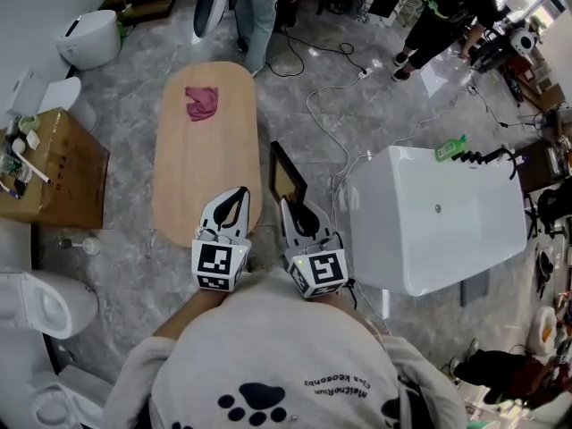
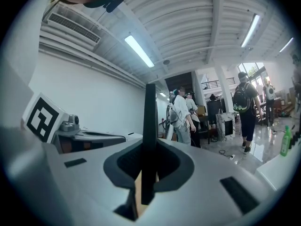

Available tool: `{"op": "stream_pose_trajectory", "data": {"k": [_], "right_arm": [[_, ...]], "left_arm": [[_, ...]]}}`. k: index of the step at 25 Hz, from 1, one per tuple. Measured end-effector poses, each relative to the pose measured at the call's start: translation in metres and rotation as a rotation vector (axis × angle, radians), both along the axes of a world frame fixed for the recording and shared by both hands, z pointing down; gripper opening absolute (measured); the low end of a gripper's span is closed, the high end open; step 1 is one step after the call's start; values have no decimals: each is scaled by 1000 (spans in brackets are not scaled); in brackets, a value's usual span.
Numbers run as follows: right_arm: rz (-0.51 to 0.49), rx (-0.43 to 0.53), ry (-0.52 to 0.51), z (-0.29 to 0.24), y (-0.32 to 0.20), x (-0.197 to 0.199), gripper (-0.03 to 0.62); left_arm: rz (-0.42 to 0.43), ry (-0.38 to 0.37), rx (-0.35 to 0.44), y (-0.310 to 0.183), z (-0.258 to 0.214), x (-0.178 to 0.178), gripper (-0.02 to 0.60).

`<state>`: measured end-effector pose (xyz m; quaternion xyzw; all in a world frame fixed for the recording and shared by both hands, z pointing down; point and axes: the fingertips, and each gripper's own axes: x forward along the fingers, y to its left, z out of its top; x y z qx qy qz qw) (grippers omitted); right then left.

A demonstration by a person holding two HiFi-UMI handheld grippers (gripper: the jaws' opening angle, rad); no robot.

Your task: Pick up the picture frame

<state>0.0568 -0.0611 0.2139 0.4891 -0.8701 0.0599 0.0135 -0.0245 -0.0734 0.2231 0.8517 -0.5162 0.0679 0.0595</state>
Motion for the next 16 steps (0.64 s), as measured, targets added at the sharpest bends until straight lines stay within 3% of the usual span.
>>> {"op": "stream_pose_trajectory", "data": {"k": [16], "right_arm": [[-26, -22, -12, 8, 7, 16, 41]], "left_arm": [[-10, -4, -14, 10, 8, 16, 8]]}}
